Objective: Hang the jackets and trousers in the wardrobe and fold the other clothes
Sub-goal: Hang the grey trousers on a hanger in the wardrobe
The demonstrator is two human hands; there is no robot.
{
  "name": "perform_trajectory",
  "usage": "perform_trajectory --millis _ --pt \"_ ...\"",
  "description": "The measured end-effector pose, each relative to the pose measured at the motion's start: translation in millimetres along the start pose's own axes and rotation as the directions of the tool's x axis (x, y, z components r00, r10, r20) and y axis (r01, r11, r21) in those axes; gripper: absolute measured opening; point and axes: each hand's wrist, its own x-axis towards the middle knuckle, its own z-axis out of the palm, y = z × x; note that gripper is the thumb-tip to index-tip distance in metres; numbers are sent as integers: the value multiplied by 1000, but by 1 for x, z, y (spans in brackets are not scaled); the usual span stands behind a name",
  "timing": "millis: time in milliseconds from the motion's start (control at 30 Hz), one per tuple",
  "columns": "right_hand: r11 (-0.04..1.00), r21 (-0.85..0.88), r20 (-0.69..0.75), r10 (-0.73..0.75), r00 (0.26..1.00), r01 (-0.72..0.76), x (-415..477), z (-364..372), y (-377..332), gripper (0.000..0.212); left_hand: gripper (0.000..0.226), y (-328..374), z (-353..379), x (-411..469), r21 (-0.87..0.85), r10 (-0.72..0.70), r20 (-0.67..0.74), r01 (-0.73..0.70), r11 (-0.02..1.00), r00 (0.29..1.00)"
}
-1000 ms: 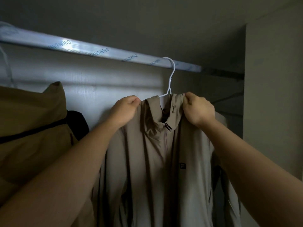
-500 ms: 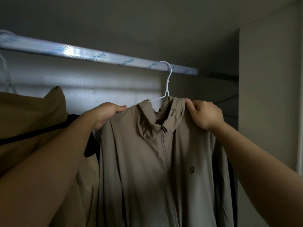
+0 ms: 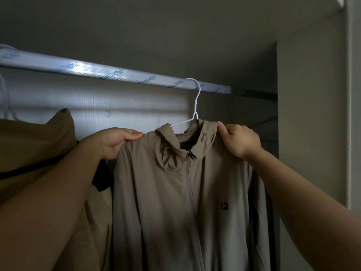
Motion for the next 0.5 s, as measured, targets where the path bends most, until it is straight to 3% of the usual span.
perform_trajectory --millis 133,233,300,367,433,500 --pt "1000 -7 16 6 1000 -6 -2 3 -4 71 12 3 0 -3 -51 7 -143 -14 999 990" --pt "996 -84 -25 -2 1000 0 -7 10 -8 70 6 4 7 -1 45 197 -386 -195 980 901" --pt "991 -132 -68 -15 998 6 -11 13 -10 69 8 3 10 -1 307 423 -477 -306 901 770" --pt "990 -143 -87 -16 996 4 -14 14 -11 68 6 1 15 -7 612 662 -462 -328 720 590" --pt "991 -134 -92 -6 996 -6 -17 16 -12 66 6 -5 23 -18 797 857 -357 -357 487 373" --pt "993 -117 -97 -2 995 -9 -21 18 -14 61 9 -22 34 -29 913 960 -213 -312 261 182"
